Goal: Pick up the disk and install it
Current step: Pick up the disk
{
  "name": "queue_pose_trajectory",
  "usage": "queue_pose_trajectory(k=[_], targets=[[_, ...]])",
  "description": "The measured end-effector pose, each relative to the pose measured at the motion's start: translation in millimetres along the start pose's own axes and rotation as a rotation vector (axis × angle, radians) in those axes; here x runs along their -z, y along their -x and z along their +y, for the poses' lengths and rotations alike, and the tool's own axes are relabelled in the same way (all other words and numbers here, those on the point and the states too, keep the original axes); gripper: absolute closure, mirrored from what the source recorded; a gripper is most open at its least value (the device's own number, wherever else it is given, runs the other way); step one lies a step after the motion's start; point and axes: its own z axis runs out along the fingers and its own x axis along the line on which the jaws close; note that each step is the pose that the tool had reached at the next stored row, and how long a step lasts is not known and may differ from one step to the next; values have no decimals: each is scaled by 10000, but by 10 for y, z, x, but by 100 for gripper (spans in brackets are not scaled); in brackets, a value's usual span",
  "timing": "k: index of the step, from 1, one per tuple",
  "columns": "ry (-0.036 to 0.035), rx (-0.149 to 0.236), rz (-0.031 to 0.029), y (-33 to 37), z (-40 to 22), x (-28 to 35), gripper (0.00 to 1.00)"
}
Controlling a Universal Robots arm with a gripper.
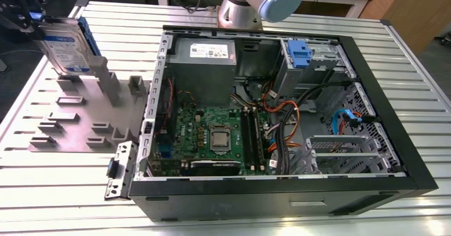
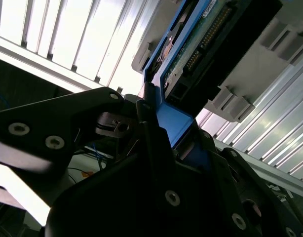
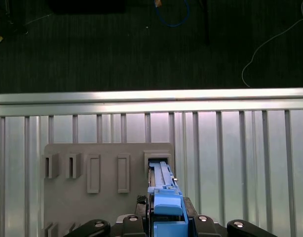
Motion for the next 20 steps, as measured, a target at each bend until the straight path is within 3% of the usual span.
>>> queue_pose_trajectory(k=[20], targets=[[2,0,1,2,1,50,64]])
